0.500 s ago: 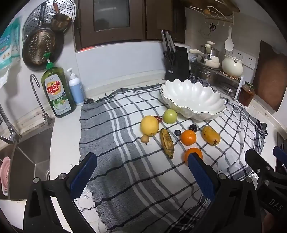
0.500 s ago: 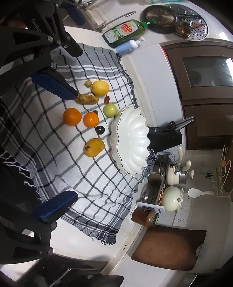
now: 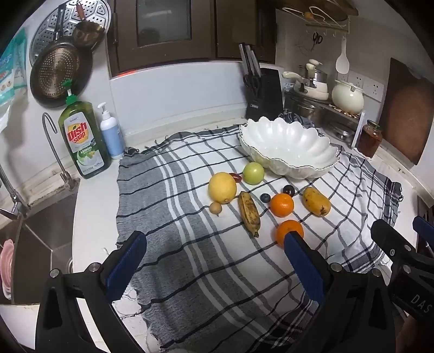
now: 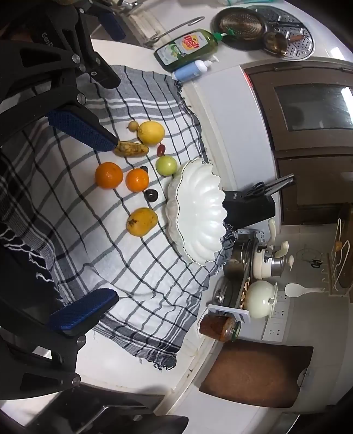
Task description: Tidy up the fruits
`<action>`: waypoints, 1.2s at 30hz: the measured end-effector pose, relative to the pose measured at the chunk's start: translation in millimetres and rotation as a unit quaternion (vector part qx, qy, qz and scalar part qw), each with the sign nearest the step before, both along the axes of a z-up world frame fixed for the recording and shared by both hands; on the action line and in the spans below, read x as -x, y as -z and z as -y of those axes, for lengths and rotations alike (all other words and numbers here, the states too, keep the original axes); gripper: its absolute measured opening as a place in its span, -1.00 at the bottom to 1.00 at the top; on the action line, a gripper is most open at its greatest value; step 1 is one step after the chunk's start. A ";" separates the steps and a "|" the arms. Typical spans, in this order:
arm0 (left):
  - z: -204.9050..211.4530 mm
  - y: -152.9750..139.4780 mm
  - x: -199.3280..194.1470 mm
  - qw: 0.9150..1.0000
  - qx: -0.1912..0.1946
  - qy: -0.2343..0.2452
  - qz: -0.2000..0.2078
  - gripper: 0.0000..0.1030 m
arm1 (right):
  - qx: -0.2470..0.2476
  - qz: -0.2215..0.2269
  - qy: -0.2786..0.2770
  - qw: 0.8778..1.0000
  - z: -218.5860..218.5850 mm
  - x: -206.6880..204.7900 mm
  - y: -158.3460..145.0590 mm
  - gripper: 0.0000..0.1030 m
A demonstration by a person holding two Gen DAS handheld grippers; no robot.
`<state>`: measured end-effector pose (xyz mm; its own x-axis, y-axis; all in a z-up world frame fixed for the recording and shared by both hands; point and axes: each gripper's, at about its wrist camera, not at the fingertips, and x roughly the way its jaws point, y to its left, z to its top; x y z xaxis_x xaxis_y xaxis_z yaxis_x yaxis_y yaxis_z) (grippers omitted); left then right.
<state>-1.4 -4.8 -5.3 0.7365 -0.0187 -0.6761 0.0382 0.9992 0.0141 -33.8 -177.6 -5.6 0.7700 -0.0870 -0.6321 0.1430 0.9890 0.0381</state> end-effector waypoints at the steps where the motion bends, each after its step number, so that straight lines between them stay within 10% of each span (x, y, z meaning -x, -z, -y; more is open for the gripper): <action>1: 0.1 0.0 0.2 1.000 0.000 0.000 0.000 1.00 | 0.000 0.000 0.000 1.000 -0.2 -0.1 0.0 0.99; 36: -6.7 -2.1 -2.0 1.000 0.000 0.000 -0.005 1.00 | 0.001 0.000 0.000 1.000 1.0 1.4 1.0 0.99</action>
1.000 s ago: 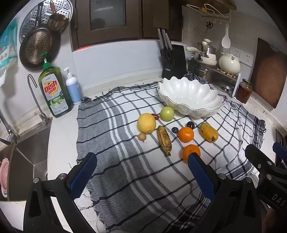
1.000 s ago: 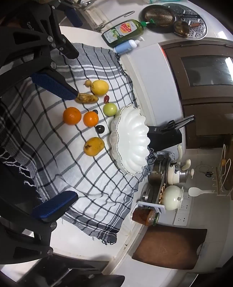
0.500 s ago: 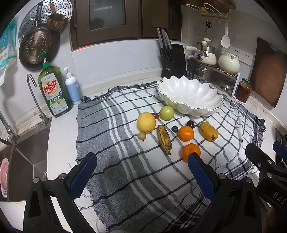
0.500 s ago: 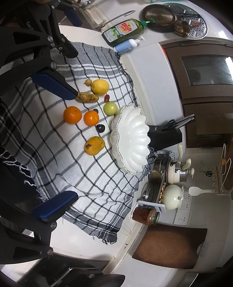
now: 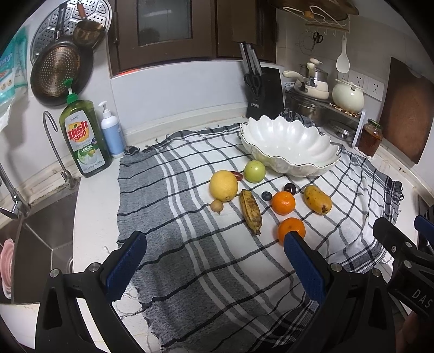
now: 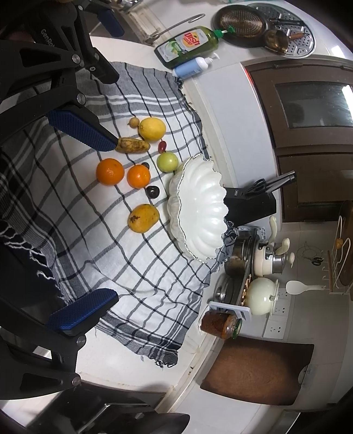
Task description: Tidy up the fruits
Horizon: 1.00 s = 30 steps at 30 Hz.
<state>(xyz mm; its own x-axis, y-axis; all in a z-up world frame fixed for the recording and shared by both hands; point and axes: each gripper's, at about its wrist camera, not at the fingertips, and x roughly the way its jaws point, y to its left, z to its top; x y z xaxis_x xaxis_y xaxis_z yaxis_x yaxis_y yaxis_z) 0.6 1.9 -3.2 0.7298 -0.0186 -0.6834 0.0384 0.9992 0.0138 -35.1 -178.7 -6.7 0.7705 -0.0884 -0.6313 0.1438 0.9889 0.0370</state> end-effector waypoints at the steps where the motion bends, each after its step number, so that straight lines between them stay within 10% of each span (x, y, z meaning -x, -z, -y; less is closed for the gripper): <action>1: 0.2 0.6 0.5 1.000 0.000 0.000 0.000 1.00 | 0.000 0.000 0.000 1.000 -1.3 -0.6 0.1 0.99; 30: -1.1 5.3 4.9 1.000 -0.008 -0.007 0.007 1.00 | 0.004 -0.001 0.004 1.000 2.2 -1.1 3.5 0.99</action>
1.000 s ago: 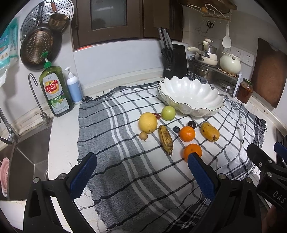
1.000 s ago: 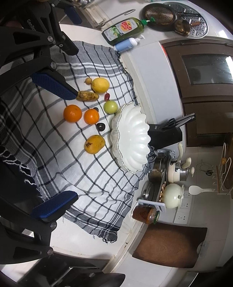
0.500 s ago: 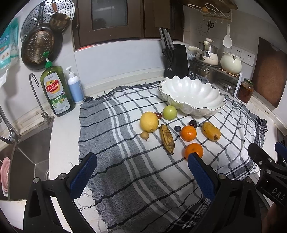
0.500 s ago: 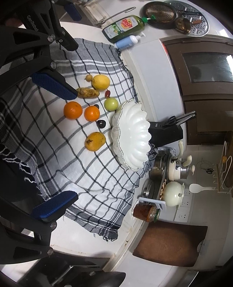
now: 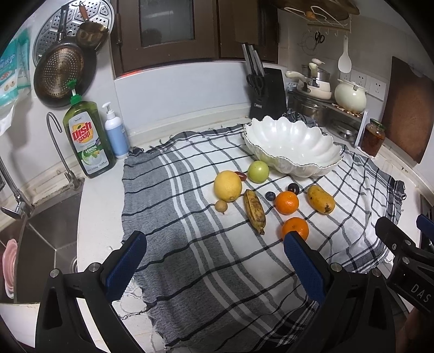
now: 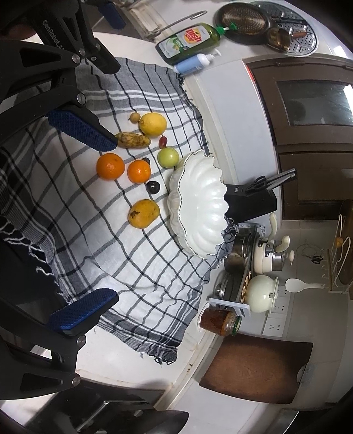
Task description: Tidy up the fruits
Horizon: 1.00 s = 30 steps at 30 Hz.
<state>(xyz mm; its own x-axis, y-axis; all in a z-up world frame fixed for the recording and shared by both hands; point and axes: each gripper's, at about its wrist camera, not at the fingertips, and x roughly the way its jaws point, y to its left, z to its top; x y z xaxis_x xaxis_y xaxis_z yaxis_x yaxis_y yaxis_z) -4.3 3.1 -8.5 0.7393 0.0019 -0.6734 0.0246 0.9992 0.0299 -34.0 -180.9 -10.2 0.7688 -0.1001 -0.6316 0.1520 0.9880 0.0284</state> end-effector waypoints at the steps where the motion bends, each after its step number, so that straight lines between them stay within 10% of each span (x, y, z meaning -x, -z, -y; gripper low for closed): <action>1: 1.2 -0.4 0.9 1.000 -0.001 0.000 0.000 1.00 | 0.000 0.000 0.000 1.000 1.3 0.7 -0.3 0.99; 30: 14.1 1.5 -2.3 1.000 -0.003 0.010 -0.004 1.00 | 0.001 0.000 0.002 1.000 7.8 -0.2 2.8 0.99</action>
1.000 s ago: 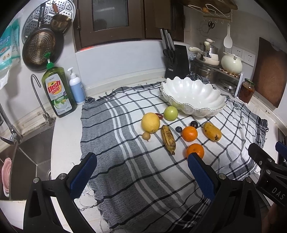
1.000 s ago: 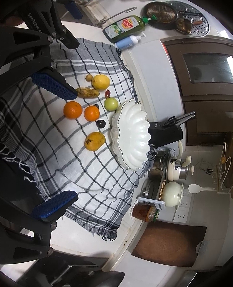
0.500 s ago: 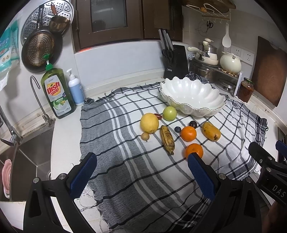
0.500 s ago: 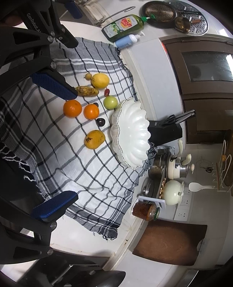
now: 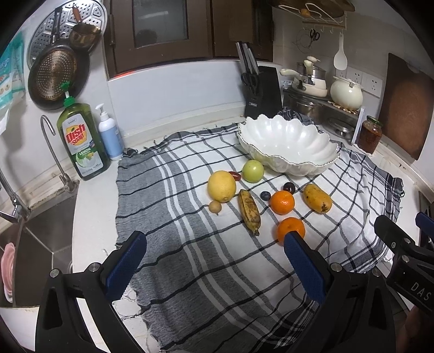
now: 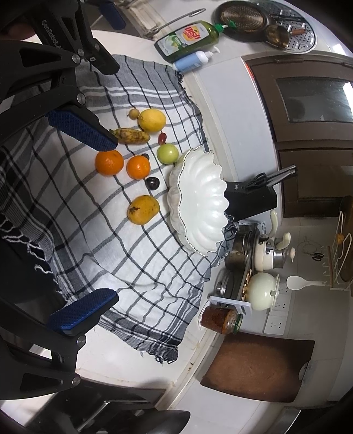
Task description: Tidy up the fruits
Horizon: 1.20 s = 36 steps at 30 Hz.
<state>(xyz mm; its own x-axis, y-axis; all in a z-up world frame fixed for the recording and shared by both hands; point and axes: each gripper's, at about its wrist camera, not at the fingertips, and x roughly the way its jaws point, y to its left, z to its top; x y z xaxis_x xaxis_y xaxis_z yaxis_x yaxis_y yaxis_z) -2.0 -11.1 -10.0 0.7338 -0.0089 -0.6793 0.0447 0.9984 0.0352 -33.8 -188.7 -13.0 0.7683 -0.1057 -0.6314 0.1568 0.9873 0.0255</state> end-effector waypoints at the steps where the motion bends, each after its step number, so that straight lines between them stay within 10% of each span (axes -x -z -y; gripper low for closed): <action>1: 1.7 1.7 -1.6 1.000 0.000 0.002 -0.002 1.00 | 0.000 -0.001 0.001 1.000 0.9 -1.7 1.5 0.99; 36: -51.7 85.9 -72.9 0.996 0.027 -0.049 -0.076 1.00 | 0.024 -0.084 -0.085 0.992 -61.9 -99.0 89.9 0.84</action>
<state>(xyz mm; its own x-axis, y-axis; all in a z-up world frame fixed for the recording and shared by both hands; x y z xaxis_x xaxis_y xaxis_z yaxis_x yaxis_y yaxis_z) 70.9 40.6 -95.9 0.6217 0.0184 -0.7831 -0.0521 0.9985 -0.0179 65.1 -126.7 -102.9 0.6611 -0.0156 -0.7502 -0.0148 0.9993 -0.0338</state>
